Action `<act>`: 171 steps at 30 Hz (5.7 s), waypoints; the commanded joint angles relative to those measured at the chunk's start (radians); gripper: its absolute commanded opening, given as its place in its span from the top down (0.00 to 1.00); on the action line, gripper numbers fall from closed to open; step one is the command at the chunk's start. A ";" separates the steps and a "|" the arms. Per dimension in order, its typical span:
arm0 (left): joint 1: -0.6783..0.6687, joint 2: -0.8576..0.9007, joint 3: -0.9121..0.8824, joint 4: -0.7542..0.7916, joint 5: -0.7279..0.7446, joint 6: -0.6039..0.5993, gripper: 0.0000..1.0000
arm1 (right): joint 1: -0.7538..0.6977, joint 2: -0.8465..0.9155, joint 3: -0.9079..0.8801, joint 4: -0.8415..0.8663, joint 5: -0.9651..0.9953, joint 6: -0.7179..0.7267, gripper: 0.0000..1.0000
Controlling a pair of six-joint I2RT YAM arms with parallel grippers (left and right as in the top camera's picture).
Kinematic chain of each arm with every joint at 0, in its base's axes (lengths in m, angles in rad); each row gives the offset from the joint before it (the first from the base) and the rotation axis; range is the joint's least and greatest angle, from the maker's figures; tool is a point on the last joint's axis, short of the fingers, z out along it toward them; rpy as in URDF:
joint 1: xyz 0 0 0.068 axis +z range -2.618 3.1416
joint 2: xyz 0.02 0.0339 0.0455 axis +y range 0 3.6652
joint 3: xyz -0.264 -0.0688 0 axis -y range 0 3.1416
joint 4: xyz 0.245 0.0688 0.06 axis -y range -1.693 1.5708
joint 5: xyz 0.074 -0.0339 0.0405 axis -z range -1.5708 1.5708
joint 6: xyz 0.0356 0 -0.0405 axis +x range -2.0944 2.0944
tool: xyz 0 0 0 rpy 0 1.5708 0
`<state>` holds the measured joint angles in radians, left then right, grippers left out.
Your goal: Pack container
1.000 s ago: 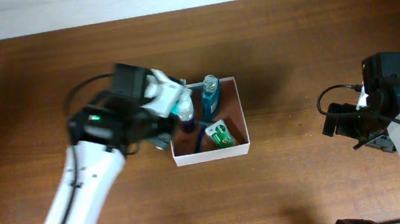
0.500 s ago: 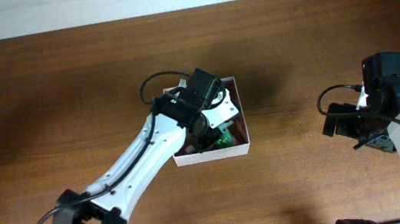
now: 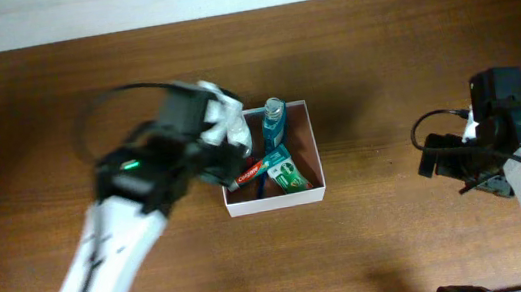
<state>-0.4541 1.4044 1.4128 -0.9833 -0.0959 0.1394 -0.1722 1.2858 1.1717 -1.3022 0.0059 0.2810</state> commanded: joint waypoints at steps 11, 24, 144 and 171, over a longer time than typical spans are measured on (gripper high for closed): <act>0.400 -0.038 0.012 0.007 -0.041 -0.229 0.01 | 0.282 0.028 0.133 0.334 0.005 -0.140 0.02; 0.372 -0.276 -0.148 0.013 0.088 -0.101 0.01 | 0.283 -0.283 0.021 0.282 0.100 -0.081 0.02; 0.389 -1.398 -1.404 0.901 0.074 -0.077 0.01 | 0.229 -1.282 -1.166 1.236 -0.129 -0.355 0.02; 0.389 -1.398 -1.403 0.901 0.074 -0.078 0.01 | 0.229 -1.282 -1.166 1.235 -0.129 -0.355 0.02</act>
<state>-0.0704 0.0147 0.0143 -0.0807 -0.0185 0.0456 0.0650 0.0109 0.0101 -0.0620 -0.1074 -0.0711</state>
